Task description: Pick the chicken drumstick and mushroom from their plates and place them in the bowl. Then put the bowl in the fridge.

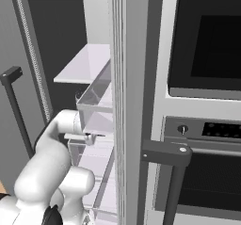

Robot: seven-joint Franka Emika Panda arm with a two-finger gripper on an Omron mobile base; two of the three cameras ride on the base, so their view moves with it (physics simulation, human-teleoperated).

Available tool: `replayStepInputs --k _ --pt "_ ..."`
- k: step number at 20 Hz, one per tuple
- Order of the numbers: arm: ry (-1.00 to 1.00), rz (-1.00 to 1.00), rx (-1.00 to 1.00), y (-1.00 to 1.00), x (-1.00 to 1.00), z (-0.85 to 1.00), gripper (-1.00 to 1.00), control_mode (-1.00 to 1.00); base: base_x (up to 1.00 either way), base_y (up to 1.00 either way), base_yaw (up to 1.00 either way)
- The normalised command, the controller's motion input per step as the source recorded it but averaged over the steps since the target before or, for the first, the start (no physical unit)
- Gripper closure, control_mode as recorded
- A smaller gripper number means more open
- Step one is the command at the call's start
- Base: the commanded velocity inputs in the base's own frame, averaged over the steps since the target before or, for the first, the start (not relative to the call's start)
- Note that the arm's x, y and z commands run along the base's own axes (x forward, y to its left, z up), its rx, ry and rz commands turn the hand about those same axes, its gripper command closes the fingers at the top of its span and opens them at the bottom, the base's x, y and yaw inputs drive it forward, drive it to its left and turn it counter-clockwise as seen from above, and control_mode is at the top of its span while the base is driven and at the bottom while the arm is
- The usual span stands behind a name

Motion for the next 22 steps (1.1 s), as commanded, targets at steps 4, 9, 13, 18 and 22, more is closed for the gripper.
replayStepInputs --k 4,9,13,18,22 --pt "0.00 0.00 0.01 0.00 0.28 -0.09 1.00 -1.00 0.00 0.00 0.00" --pt "-0.01 0.00 0.04 0.00 0.54 0.00 1.00 -1.00 0.00 0.00 0.00" --pt "-0.01 0.00 0.03 0.00 0.52 -0.02 1.00 -1.00 0.00 0.00 0.00" --pt "0.00 0.00 0.00 0.00 0.29 -0.19 1.00 -1.00 0.00 0.00 0.00" --pt "0.00 0.00 0.00 0.00 0.10 -0.31 1.00 -1.00 0.00 0.00 0.00"
